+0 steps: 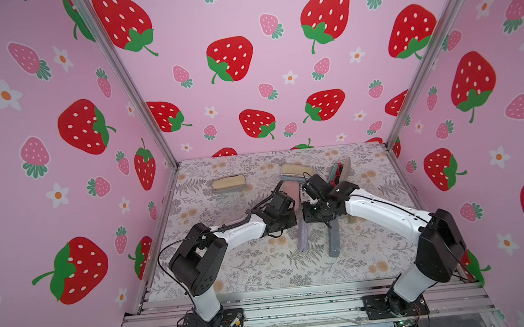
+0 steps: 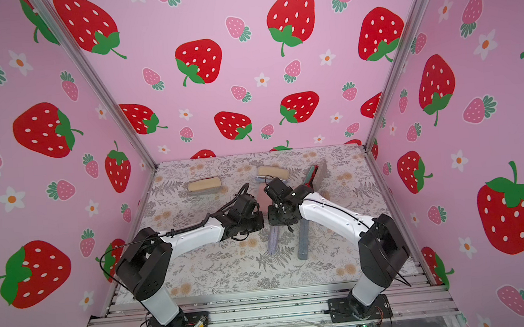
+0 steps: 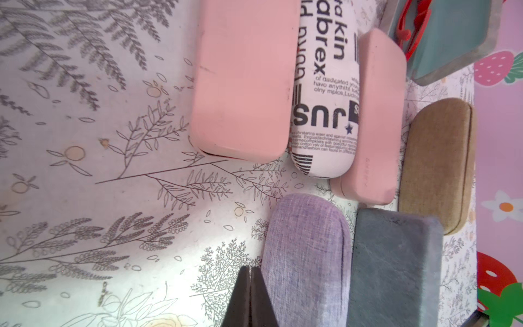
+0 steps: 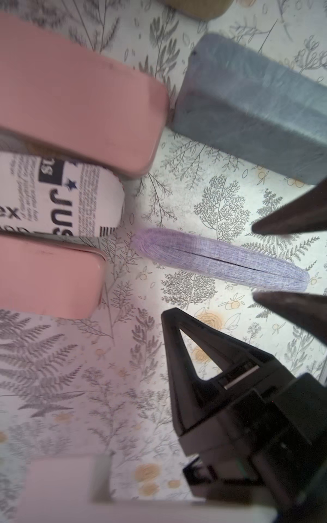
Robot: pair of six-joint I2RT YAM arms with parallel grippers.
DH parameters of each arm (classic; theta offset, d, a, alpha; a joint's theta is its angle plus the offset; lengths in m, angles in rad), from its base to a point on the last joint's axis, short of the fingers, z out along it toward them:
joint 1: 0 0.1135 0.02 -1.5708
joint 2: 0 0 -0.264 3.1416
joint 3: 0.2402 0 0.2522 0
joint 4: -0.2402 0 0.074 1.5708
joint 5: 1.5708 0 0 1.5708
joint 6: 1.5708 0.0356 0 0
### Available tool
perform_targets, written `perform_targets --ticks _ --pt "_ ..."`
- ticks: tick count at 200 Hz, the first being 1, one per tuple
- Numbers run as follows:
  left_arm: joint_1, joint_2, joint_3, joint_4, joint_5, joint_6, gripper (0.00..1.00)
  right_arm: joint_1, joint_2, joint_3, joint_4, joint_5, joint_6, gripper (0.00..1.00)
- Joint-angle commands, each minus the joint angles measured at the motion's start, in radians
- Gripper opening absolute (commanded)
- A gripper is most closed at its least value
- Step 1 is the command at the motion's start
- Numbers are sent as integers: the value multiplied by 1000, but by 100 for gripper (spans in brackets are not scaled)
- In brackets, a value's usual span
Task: Close the glasses case
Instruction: Close the glasses case at the center of the board, then pick up the glasses case at the center of the board.
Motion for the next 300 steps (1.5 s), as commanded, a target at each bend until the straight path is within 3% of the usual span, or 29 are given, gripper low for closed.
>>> perform_targets --ticks 1,17,44,85,118,151,187,253,300 --pt "22 -27 -1 -34 0 4 3 -55 -13 87 -99 89 -28 56" --pt "41 -37 12 -53 9 14 5 -115 18 162 -135 96 -48 67" --pt "79 -51 43 -90 29 39 22 -238 115 315 -190 88 -87 79" --pt "111 -49 100 -139 52 83 42 -405 330 564 -258 69 -139 83" --pt "128 -33 128 -143 80 124 55 -479 494 741 -271 62 -170 85" --pt "130 -5 167 -160 140 177 63 -526 619 864 -262 40 -183 86" --pt "128 39 190 -167 161 191 64 -553 737 965 -291 17 -195 85" --pt "118 107 260 -200 184 211 63 -580 780 949 -273 -12 -196 74" --pt "105 116 270 -203 189 211 63 -591 775 916 -271 -23 -190 44"
